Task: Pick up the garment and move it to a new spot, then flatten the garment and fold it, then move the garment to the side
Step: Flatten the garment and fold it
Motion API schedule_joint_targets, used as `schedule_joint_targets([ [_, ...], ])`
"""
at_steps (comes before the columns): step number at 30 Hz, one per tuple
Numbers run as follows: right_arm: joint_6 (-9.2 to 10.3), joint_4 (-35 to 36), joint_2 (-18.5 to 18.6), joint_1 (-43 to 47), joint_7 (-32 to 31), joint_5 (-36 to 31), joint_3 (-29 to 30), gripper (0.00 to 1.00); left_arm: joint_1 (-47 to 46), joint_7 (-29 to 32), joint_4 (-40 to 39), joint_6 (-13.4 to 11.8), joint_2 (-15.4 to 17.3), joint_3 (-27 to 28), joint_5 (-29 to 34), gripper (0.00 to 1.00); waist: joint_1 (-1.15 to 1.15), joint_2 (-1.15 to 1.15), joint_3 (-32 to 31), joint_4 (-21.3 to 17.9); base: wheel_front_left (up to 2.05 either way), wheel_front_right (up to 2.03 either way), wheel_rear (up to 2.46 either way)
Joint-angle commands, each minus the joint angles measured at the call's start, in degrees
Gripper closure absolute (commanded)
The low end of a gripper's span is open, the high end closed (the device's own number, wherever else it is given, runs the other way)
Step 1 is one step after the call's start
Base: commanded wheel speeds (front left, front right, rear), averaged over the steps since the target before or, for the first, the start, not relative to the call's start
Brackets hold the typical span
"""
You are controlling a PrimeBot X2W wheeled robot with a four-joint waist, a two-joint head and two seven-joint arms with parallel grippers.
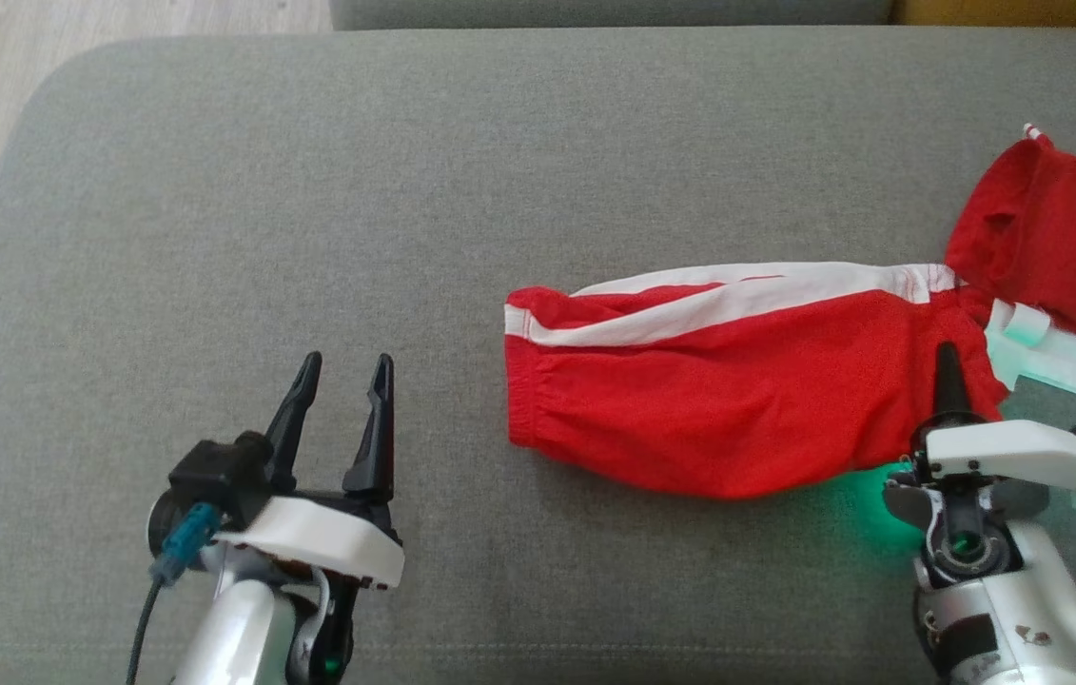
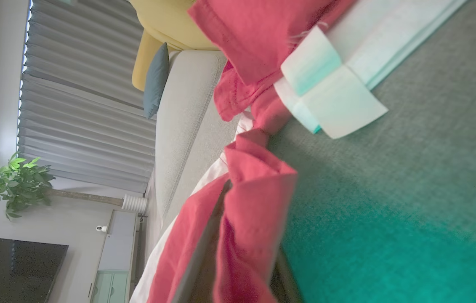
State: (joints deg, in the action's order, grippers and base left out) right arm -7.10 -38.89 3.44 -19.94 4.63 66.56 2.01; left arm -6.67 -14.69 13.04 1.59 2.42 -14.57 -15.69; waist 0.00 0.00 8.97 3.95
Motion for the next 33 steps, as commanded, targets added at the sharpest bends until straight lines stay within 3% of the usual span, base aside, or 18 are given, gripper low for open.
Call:
schedule_joint_targets([
  [1,-0.39,2.32,-0.56,-0.84,1.34,0.38,-2.34,1.00,-1.09,-0.30,-1.72,0.23,0.46,1.24,0.56,0.00,0.00,0.00,-0.30,-0.15,0.00,0.00,0.00],
  [9,-0.39,6.60,-0.56,-1.06,5.73,2.43,-6.33,1.00,-0.50,-0.30,-1.50,0.04,0.46,0.19,0.55,0.00,0.00,0.00,-1.90,1.04,0.00,0.00,0.00],
  [16,-0.39,10.58,-0.56,-0.88,5.45,3.85,-10.91,1.00,0.38,-0.30,-1.34,-0.12,0.46,0.25,0.39,0.00,0.00,0.00,-3.12,2.49,0.00,0.00,0.00],
  [26,-0.39,14.13,-0.56,-1.42,6.04,7.89,-24.30,1.00,1.26,-0.30,-1.12,-0.39,0.46,-0.34,0.22,0.00,0.00,0.00,-4.68,5.00,0.00,0.00,0.00],
  [33,-0.39,13.00,-0.56,-2.84,7.35,11.08,-35.29,1.00,1.75,-0.30,-0.78,-0.34,0.46,-0.55,0.37,0.00,0.00,0.00,-5.24,6.87,0.00,0.00,0.00],
])
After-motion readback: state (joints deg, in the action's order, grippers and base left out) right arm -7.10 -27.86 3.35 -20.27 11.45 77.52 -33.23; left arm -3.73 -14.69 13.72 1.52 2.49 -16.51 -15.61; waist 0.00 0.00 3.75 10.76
